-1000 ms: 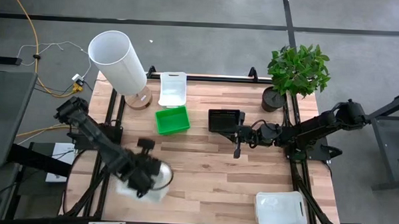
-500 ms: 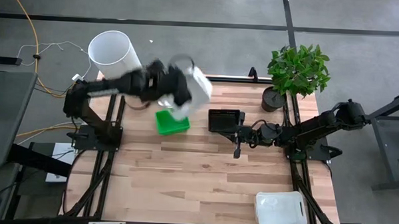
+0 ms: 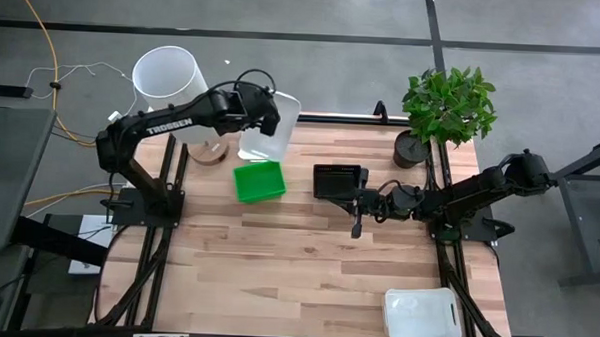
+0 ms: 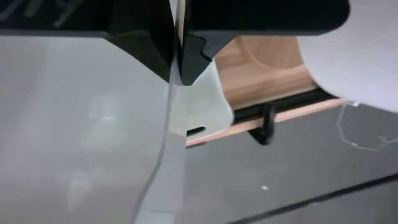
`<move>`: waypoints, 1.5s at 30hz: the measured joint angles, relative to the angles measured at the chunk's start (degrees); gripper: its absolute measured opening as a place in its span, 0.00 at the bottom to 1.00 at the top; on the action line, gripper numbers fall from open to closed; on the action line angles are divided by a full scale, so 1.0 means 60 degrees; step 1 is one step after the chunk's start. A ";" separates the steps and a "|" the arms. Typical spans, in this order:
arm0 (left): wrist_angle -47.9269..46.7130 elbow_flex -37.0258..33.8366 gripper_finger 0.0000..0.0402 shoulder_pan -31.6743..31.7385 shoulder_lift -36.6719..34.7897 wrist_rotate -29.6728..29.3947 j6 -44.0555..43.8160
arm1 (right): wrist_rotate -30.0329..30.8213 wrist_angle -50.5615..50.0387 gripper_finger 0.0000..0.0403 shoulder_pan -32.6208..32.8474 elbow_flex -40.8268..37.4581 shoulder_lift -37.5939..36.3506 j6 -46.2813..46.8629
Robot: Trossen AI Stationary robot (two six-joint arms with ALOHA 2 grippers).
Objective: Stack baskets by color
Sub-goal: Stack the bottom-left white bin on the top white bin
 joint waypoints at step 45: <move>0.3229 -0.2220 0.00 0.0206 0.0350 0.1393 -0.0705 | 0.0000 0.0000 0.00 0.0003 0.0000 0.0000 0.0201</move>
